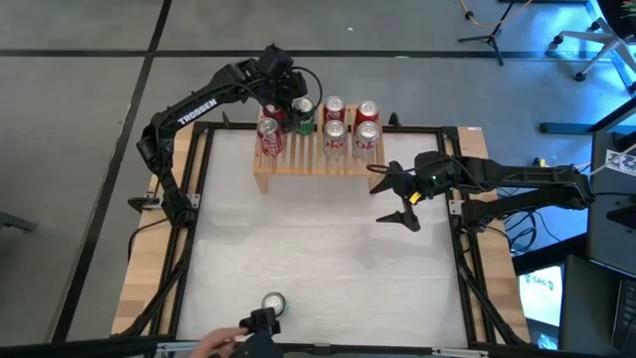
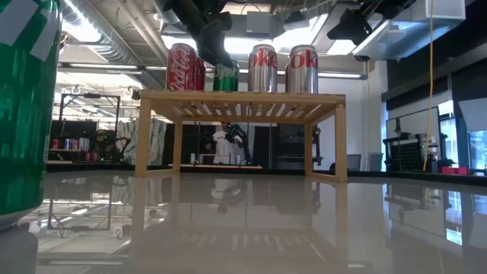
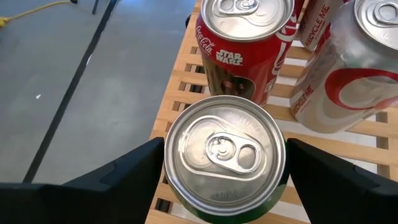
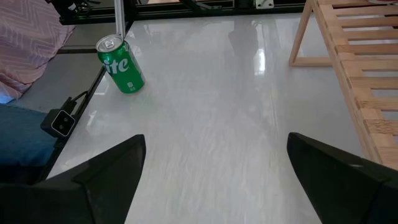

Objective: Place canned beverage on shelf
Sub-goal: Adjust the green soda cans on the shelf, then put the green soda can in line with the other green soda can on the shelf

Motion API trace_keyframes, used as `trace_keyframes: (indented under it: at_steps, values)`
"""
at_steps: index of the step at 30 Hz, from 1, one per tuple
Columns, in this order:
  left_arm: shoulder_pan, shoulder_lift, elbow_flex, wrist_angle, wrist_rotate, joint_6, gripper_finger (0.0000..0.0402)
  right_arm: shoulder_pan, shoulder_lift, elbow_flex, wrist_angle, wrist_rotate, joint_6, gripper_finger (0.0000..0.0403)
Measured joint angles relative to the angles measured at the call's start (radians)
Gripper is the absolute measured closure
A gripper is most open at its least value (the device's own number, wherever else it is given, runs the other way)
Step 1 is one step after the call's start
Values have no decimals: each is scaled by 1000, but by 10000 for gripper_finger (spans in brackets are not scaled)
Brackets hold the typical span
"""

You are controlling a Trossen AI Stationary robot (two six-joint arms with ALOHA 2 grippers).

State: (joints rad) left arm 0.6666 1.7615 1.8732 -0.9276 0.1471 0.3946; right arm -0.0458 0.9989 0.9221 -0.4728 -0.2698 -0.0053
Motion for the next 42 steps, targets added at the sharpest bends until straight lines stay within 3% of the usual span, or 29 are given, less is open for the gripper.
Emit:
trace_keyframes:
  at_steps: [15, 25, 32, 35, 38, 42]
  values:
    - [1, 0, 0, 1, 24, 7, 84, 0, 0, 0, 0, 0, 0, 17]
    - [1, -6, 26, -4, 28, 1, 7, 0, 0, 0, 0, 0, 0, 17]
    - [-5, -6, 112, -7, 33, -5, 3, 0, 0, 0, 0, 0, 0, 17]
    - [-12, -6, 177, -7, 85, -32, 4, 0, 0, 0, 0, 0, 0, 17]
    - [-19, -6, 252, -7, 206, -64, 5, 0, 0, 0, 0, 0, 0, 17]
    - [-41, -8, 357, -20, 317, -201, 3, 0, 0, 0, 0, 0, 0, 17]
